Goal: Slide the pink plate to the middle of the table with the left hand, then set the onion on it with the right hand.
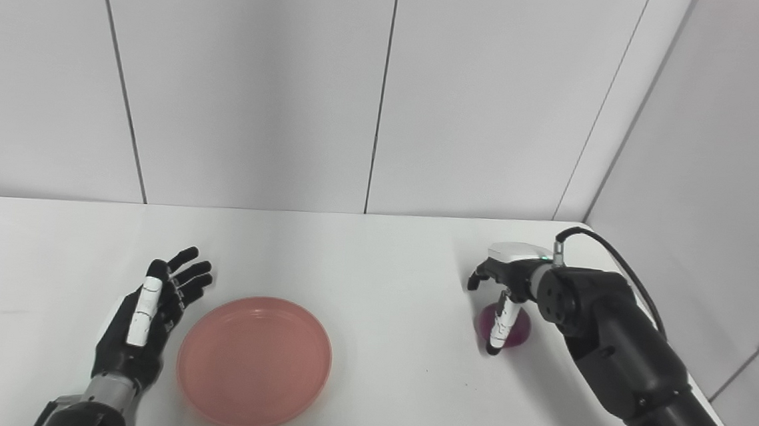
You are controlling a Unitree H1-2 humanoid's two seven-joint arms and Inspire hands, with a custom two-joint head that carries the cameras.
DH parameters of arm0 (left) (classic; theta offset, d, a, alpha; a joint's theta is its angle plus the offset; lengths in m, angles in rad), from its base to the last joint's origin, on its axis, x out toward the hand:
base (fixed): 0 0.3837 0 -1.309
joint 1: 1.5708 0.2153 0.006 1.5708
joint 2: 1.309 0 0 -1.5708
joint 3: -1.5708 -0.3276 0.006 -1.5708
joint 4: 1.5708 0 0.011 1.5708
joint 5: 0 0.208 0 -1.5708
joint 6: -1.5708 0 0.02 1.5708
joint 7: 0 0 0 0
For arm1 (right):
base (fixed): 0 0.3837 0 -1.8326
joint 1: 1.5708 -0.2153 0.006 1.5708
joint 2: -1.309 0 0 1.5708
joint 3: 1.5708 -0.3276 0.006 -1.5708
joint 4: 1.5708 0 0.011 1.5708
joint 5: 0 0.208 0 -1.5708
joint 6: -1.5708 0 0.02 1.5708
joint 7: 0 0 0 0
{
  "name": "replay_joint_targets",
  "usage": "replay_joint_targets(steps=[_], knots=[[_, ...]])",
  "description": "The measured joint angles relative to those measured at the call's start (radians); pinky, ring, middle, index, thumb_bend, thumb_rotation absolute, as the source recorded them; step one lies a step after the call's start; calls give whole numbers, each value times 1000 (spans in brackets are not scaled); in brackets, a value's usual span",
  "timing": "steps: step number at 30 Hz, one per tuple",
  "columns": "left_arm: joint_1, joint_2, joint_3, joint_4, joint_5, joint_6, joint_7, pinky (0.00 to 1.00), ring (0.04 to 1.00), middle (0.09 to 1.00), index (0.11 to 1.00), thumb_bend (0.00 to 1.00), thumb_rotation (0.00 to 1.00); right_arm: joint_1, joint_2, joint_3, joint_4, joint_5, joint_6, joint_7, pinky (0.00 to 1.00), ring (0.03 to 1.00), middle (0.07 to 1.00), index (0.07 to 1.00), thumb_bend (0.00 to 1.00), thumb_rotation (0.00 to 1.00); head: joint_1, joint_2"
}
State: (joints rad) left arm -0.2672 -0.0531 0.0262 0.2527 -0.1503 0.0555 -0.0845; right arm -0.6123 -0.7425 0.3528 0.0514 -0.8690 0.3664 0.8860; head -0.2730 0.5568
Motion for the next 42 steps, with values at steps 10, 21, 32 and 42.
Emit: replay_joint_targets(steps=[10, 21, 32, 42], knots=[[-1, 0, 1, 1, -1, 0, 0, 909, 823, 807, 814, 818, 878, 0, -25, 11, 5, -8, 0, 3, 697, 871, 908, 816, 1000, 154, -5, 3], [-1, 1, 1, 1, -1, 0, -1, 914, 825, 806, 811, 819, 879, 1, -31, 20, 4, -21, 2, 44, 625, 885, 916, 817, 1000, 148, -8, 3], [-1, 1, 0, 1, 0, 0, -1, 912, 824, 803, 812, 810, 884, 49, -19, -25, -3, 13, 28, 22, 668, 836, 897, 812, 1000, 111, -5, 9], [-1, 2, 1, 2, -1, 0, -1, 919, 828, 806, 816, 813, 878, 99, -13, -36, 6, 64, -23, -138, 638, 785, 846, 771, 973, 115, -3, 12]])
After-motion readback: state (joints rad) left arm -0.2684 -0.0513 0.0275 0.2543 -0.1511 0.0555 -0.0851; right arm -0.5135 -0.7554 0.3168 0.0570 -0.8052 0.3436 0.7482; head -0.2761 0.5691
